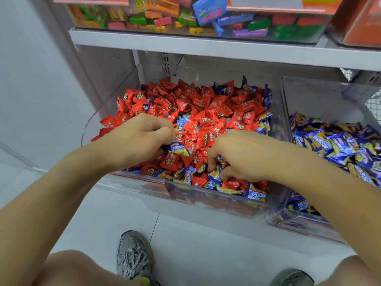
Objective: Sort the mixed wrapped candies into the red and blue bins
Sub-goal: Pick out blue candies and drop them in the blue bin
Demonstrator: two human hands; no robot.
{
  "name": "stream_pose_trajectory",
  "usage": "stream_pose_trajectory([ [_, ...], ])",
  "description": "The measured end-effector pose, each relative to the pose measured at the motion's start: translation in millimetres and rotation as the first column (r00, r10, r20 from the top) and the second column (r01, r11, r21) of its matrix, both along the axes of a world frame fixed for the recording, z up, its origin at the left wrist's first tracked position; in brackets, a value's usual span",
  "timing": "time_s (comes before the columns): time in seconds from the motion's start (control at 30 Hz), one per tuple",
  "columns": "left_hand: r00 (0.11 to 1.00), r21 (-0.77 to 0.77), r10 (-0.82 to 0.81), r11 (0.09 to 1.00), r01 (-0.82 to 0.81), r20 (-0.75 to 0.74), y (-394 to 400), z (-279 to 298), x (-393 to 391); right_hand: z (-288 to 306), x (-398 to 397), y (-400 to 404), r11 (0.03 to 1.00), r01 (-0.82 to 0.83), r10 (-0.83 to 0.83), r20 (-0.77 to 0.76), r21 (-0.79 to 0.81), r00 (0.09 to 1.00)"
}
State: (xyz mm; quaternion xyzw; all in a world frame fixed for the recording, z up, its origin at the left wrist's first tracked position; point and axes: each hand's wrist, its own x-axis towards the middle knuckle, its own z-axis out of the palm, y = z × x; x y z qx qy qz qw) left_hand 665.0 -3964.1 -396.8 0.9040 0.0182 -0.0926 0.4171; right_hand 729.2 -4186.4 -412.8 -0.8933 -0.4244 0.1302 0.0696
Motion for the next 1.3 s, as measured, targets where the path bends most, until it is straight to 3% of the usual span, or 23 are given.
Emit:
stream_pose_trajectory([
  [0.1,1.000,0.025,0.027,0.999,-0.027,-0.004,-5,1,0,10,-3,1,1.000,0.026,-0.026,-0.019,0.008,0.999],
  [0.3,0.998,0.140,-0.056,0.989,0.054,0.010,-7,7,0,17,-7,-1,0.969,0.097,-0.094,-0.022,0.225,0.995],
  [0.53,0.997,0.077,-0.059,0.996,0.055,0.052,11,10,-8,12,-4,16,0.954,0.040,-0.016,-0.084,0.297,0.996],
  [0.73,0.988,0.212,-0.157,0.965,0.152,0.003,19,3,-9,3,-14,42,0.984,-0.072,0.091,-0.105,0.166,0.990],
  [0.87,0.982,0.225,-0.190,0.957,0.185,0.000,16,3,-12,-6,-10,49,0.991,-0.081,0.086,-0.040,0.108,0.996],
  [1.07,0.972,0.361,-0.230,0.903,0.232,-0.050,21,3,-11,-11,-12,52,0.994,-0.099,0.094,0.081,0.055,0.992],
  [1.3,0.970,0.355,-0.244,0.905,0.235,-0.020,18,11,-14,14,-16,30,0.979,-0.016,0.021,-0.019,0.204,1.000],
])
